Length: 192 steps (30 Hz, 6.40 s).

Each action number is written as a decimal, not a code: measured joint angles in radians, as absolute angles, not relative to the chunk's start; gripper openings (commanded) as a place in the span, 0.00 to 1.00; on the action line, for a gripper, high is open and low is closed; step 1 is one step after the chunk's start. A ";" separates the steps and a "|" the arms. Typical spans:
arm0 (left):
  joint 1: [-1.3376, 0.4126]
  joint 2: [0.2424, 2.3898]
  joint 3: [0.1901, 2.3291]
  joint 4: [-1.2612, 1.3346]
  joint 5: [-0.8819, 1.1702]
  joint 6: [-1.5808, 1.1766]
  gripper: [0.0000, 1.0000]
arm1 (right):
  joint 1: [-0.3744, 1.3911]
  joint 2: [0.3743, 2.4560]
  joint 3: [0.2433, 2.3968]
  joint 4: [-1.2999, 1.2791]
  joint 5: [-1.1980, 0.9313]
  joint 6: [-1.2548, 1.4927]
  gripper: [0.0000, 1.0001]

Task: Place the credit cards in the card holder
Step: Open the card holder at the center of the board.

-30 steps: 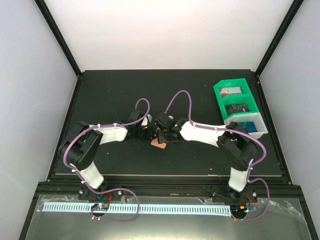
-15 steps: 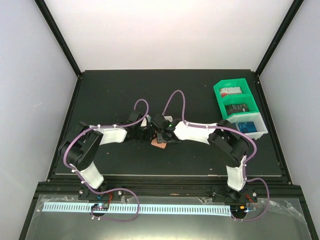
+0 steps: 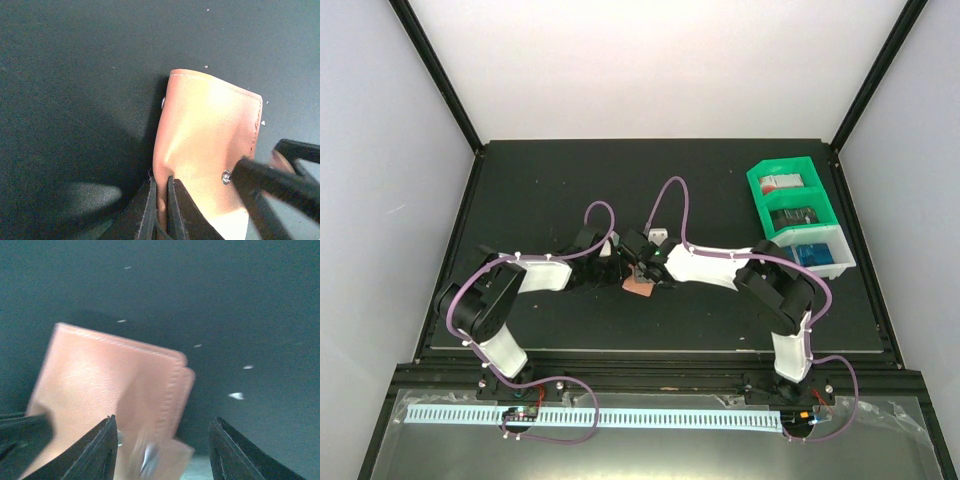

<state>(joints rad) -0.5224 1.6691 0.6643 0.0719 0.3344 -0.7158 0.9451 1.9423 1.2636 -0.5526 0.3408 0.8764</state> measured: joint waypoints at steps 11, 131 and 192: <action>-0.522 1.669 0.662 0.077 0.336 -0.717 0.08 | 0.928 1.923 1.258 -0.677 0.501 0.908 0.44; -0.590 1.553 0.784 -0.214 0.382 -0.495 0.64 | 0.895 1.557 1.060 -0.561 0.102 0.731 0.01; -0.577 1.246 0.603 -0.160 0.245 -0.684 0.17 | 0.890 1.934 1.179 -0.327 -0.093 0.762 0.19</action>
<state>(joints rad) -0.5770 1.2465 0.6025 -0.1600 0.2447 -0.6838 0.8902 1.9343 1.1790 -0.3271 -0.0925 0.7616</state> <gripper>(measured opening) 0.199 0.188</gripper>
